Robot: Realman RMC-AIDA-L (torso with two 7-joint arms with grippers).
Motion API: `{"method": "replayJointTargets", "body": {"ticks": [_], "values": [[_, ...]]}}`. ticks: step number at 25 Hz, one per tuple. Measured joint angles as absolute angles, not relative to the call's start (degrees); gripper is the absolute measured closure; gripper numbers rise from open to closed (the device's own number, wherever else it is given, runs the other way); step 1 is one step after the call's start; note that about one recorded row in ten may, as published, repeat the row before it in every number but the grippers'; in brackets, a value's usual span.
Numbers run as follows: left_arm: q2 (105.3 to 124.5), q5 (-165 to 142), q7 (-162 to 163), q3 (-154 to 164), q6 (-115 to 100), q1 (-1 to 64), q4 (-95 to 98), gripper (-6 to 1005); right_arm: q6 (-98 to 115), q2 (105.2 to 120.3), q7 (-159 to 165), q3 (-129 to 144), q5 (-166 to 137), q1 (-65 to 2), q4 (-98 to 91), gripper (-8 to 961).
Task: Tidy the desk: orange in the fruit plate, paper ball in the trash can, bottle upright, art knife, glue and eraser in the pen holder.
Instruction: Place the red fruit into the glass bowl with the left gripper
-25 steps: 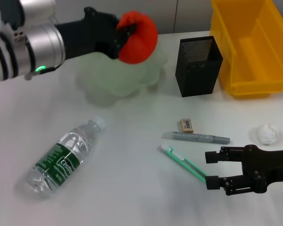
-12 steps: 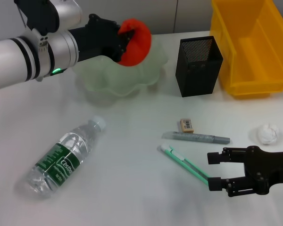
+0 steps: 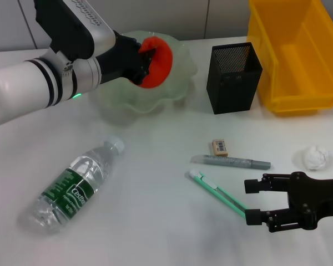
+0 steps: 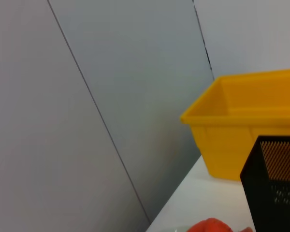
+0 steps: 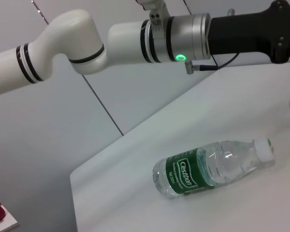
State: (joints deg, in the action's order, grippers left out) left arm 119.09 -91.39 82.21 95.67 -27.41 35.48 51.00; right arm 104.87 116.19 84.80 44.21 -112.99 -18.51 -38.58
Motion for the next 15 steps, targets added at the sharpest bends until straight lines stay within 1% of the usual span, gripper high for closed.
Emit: {"method": "replayJointTargets", "body": {"ticks": [12,15], "values": [[119.09,-91.37,82.02,95.35,-25.31,36.38,49.12,887,105.24,116.19,84.22,44.20,-113.00,-18.25,-38.59,125],[119.09,-91.36,81.86,95.52,-24.72,36.36,48.97,795,105.35,116.19,84.21,44.15,-112.99,-18.18,-38.58,126]]}}
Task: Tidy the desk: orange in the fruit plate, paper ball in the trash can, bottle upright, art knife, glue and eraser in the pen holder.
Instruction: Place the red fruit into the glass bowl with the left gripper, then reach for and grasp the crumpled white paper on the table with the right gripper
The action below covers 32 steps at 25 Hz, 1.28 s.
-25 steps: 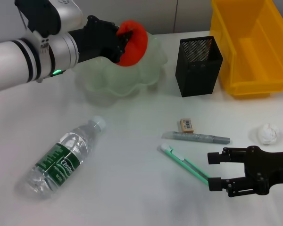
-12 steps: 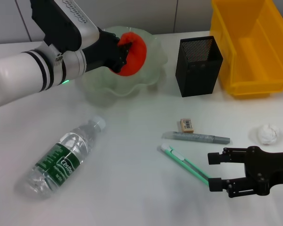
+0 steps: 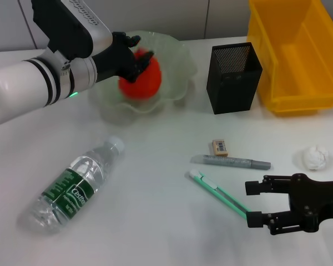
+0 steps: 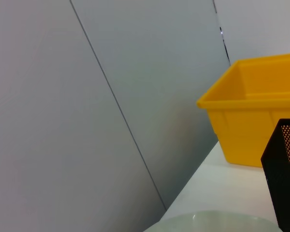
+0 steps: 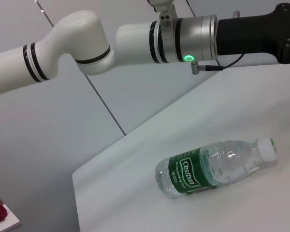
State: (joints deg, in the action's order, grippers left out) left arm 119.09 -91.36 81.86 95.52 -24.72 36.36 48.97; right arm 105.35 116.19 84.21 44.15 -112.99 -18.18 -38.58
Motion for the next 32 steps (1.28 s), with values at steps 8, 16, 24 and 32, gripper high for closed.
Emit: {"method": "replayJointTargets", "body": {"ticks": [8,16,24,32], "values": [[119.05,-91.36,84.94,95.11,-26.35,36.54,48.66,582,105.46,116.19,84.20,44.08,-112.95,-17.92,-38.58,126],[118.56,-91.38,85.79,88.03,-44.46,33.84,52.88,585,106.57,116.15,84.68,41.44,-112.79,-17.37,-39.88,126],[118.26,-92.07,86.76,85.96,-53.75,29.65,56.48,589,108.42,117.22,90.78,36.86,-112.67,-17.03,-45.50,125],[118.28,-92.17,88.57,83.32,-57.40,27.94,55.98,750,109.76,119.11,99.24,35.20,-112.48,-14.39,-56.56,125]]}}
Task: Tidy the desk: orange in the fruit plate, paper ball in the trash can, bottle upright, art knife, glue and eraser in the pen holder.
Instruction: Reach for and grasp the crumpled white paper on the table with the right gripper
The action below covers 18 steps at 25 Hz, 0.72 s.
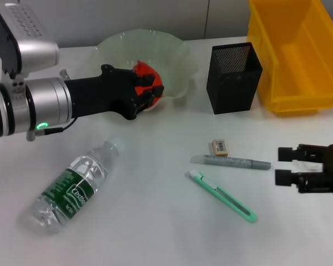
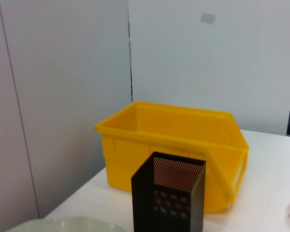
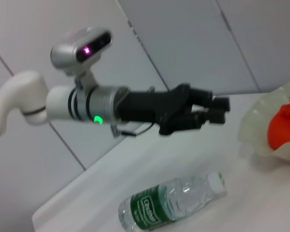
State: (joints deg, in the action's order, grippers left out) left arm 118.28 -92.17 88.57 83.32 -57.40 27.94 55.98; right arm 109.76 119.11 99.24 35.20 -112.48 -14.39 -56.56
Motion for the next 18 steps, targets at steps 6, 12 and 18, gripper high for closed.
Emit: {"method": "replayJointTargets", "body": {"ticks": [6,12,18], "values": [[118.43,-92.03,88.59,83.31,-57.34,27.29,55.53,741,113.07,118.97,103.28,31.31,-114.26,-13.63,-62.23,126],[118.63,-91.74,88.58,83.32,-57.04,26.84,55.17,745,113.24,118.53,110.31,29.76,-120.31,-14.35,-68.44,128],[118.67,-91.58,88.56,83.32,-56.95,26.73,55.17,745,115.03,117.64,117.34,29.87,-122.58,-16.35,-71.73,130]]}}
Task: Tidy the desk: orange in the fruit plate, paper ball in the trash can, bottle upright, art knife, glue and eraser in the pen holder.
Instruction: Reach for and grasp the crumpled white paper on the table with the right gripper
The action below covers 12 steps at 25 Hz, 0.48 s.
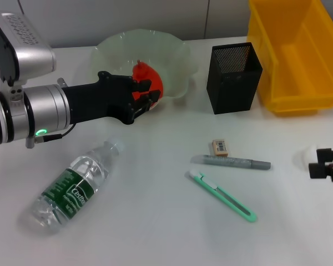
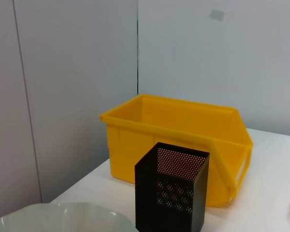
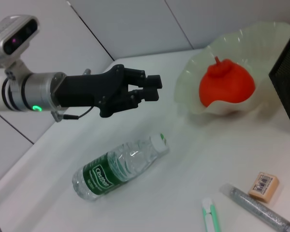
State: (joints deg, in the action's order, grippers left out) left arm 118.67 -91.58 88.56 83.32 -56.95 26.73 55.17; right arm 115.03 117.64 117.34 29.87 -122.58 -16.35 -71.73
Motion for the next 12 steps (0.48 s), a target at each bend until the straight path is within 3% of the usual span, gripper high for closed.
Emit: {"method": "replayJointTargets", "body": {"ticks": [4,12], "values": [[118.72,-91.46,88.55,83.32,-56.46,26.75,54.92,745,115.36,115.83,125.69,29.38,-122.88,-18.75,-72.16,130],[118.69,-88.79,87.95,83.32,-55.10,26.74,52.72,745,116.07,113.85,134.35,29.25,-128.04,-22.42,-72.34,129]]}}
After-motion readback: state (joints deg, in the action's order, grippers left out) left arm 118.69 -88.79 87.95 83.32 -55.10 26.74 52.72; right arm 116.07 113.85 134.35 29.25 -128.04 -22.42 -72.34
